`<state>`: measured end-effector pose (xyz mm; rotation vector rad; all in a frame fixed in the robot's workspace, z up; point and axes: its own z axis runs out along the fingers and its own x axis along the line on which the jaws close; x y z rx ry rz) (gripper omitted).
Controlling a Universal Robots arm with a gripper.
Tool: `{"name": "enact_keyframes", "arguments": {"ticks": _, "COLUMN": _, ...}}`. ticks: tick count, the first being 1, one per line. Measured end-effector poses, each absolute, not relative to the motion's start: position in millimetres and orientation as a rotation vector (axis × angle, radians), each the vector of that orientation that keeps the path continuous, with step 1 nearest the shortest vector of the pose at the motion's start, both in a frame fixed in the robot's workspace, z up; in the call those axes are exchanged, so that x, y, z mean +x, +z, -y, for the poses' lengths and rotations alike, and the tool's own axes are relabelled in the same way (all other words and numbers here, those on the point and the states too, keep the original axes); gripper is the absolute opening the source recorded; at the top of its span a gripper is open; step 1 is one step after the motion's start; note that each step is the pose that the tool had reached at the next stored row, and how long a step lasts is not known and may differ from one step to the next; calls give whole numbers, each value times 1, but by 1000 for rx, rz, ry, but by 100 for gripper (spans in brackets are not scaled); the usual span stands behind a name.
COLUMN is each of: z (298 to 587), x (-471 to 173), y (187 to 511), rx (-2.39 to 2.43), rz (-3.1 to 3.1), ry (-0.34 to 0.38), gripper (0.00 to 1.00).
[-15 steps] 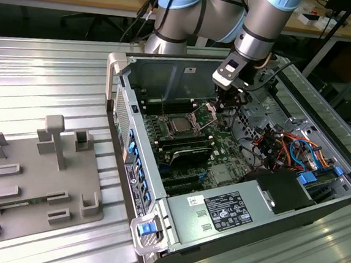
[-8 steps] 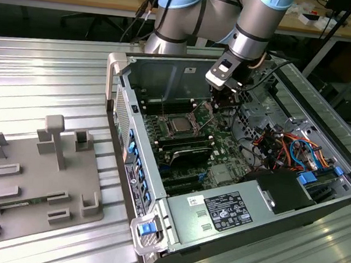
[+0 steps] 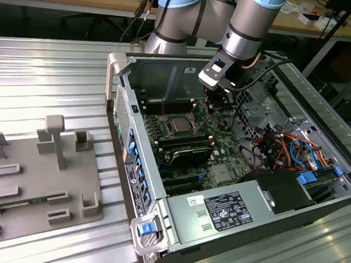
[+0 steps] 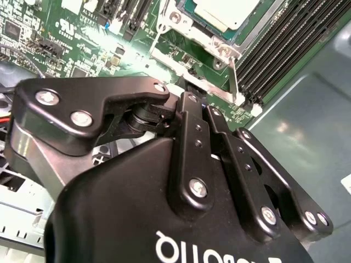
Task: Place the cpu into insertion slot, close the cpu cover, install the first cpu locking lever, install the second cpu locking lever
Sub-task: 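Close the cpu cover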
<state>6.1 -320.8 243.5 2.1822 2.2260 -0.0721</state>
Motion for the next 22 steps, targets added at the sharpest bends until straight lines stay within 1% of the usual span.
{"name": "enact_keyframes", "arguments": {"ticks": 15, "z": 321, "x": -15, "y": 243, "rx": 2182, "rz": -2226, "ry": -72, "gripper": 11}}
{"name": "enact_keyframes", "arguments": {"ticks": 18, "z": 321, "x": -49, "y": 242, "rx": 2182, "rz": -2226, "ry": -72, "gripper": 11}}
{"name": "enact_keyframes", "arguments": {"ticks": 22, "z": 321, "x": -50, "y": 242, "rx": 2182, "rz": -2226, "ry": -72, "gripper": 11}}
